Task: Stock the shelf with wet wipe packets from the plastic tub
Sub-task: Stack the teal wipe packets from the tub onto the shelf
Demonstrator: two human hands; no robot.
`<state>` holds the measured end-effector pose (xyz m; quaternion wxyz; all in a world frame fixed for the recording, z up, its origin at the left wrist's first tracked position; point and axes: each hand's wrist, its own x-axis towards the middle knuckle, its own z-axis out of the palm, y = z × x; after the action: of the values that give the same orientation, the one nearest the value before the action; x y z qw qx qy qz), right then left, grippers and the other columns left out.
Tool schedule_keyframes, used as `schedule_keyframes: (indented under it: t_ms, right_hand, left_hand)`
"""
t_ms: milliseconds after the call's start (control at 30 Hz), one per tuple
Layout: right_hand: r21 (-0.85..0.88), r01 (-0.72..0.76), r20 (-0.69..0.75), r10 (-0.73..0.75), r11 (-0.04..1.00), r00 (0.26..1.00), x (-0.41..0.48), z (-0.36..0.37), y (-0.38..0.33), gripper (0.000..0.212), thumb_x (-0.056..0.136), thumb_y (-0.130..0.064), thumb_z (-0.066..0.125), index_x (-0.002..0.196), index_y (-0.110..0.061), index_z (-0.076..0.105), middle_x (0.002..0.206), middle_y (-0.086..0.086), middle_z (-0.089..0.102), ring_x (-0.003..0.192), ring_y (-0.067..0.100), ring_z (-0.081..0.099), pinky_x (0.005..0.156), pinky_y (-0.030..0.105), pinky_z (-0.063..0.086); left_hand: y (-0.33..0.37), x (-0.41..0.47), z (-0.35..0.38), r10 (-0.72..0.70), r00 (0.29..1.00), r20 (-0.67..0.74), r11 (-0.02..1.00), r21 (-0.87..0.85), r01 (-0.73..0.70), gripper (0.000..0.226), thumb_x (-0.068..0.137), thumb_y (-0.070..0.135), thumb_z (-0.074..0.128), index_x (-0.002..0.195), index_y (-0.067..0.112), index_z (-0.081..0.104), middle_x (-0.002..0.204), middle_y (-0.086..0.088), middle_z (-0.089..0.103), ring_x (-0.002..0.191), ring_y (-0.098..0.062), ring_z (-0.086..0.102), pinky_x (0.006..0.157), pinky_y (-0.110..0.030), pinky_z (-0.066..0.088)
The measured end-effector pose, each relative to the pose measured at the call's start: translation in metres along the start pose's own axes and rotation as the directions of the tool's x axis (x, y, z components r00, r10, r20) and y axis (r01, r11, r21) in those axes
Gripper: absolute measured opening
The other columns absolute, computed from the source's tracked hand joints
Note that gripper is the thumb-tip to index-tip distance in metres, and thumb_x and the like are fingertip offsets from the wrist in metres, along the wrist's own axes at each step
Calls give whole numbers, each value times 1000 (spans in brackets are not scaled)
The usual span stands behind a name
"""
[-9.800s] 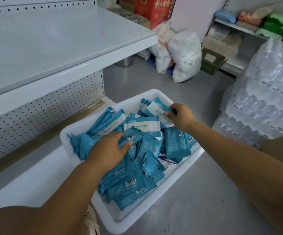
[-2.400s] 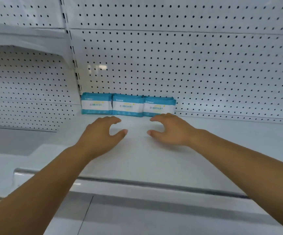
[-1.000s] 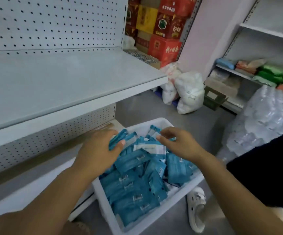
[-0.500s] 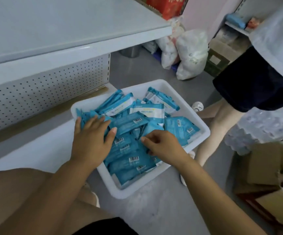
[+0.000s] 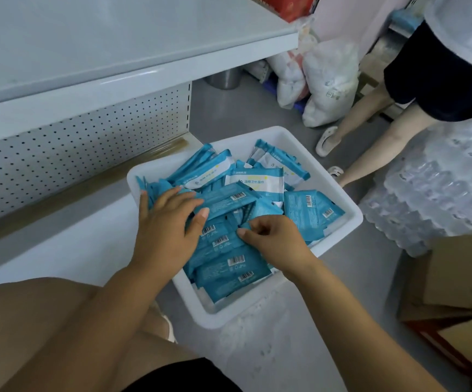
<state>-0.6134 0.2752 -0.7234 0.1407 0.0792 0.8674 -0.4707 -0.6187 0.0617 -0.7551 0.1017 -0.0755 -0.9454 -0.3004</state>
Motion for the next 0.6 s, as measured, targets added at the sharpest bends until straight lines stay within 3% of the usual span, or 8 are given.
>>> schedule_keyframes:
  t_ms: [133, 200, 300, 467, 600]
  right_hand:
    - [88, -28, -50, 33, 996, 998, -2, -18, -6, 29, 91, -24, 72, 84, 3, 66, 75, 9, 64, 66, 18, 60, 65, 32, 54]
    - [105, -64, -57, 70, 992, 996, -4, -33, -10, 19, 94, -23, 70, 84, -7, 68, 82, 7, 73, 72, 17, 70, 67, 27, 59]
    - [140, -117, -56, 126, 983, 990, -5, -47, -6, 21, 95, -25, 67, 89, -6, 68, 90, 6, 77, 81, 18, 75, 72, 28, 62]
    - [194, -163, -48, 176, 967, 983, -8, -41, 4, 29, 96, -29, 66, 96, -1, 67, 92, 6, 78, 86, 21, 76, 83, 39, 62]
    - [290, -155, 6, 160, 944, 987, -14, -33, -1, 24, 92, -28, 71, 95, -5, 70, 89, 4, 78, 83, 19, 76, 73, 30, 63]
  left_hand:
    - [17, -7, 0, 116, 992, 43, 980, -169, -107, 50, 91, 57, 53, 119, 20, 72, 122, 8, 68, 120, -14, 52, 106, -44, 43]
    - [26, -9, 4, 115, 986, 118, 978, -188, -92, 50, 89, 55, 64, 123, 18, 69, 124, 6, 67, 118, -15, 54, 102, -43, 46]
    - [34, -8, 13, 97, 982, 164, 988, -135, -75, 48, 89, 44, 72, 126, 14, 68, 127, 3, 65, 120, -18, 53, 102, -43, 46]
    - [32, -8, 19, 59, 996, 67, 984, -171, -47, 22, 91, 24, 73, 104, 6, 77, 111, -2, 72, 107, -23, 60, 91, -38, 51]
    - [31, -12, 15, 5, 1000, 4, 978, -210, -4, 14, 96, 21, 67, 99, 10, 77, 101, 0, 74, 100, -21, 62, 86, -40, 53]
